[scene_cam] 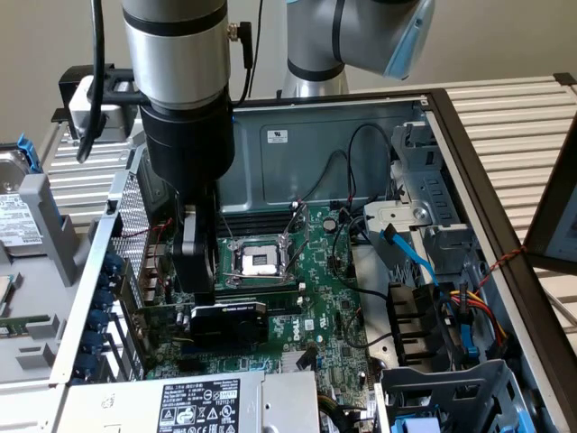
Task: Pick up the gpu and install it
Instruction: 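Press down on the gpu until it lock into place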
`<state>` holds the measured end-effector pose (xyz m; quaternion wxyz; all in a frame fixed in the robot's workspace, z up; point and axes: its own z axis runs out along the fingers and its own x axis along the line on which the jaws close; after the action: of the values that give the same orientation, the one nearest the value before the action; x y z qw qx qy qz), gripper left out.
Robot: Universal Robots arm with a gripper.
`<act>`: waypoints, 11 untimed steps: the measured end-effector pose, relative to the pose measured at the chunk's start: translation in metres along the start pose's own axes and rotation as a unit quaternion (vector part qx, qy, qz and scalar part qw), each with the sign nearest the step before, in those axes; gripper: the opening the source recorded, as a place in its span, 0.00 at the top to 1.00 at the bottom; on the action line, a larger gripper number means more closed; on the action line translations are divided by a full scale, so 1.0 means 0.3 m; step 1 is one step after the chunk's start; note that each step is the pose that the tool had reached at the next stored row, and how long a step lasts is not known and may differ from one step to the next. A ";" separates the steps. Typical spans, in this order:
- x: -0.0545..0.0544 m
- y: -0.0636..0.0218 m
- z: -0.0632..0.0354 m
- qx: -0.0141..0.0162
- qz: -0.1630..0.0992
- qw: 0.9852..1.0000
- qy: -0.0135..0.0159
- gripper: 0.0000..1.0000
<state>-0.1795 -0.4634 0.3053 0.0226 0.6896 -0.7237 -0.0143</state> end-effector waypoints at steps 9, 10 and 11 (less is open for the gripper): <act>0.000 0.005 0.000 0.000 0.000 1.000 0.000 0.62; 0.000 0.007 0.000 0.000 0.000 1.000 0.000 0.62; 0.000 0.008 0.001 0.000 0.000 1.000 0.000 0.68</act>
<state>-0.1820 -0.4634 0.3052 0.0226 0.6895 -0.7238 -0.0143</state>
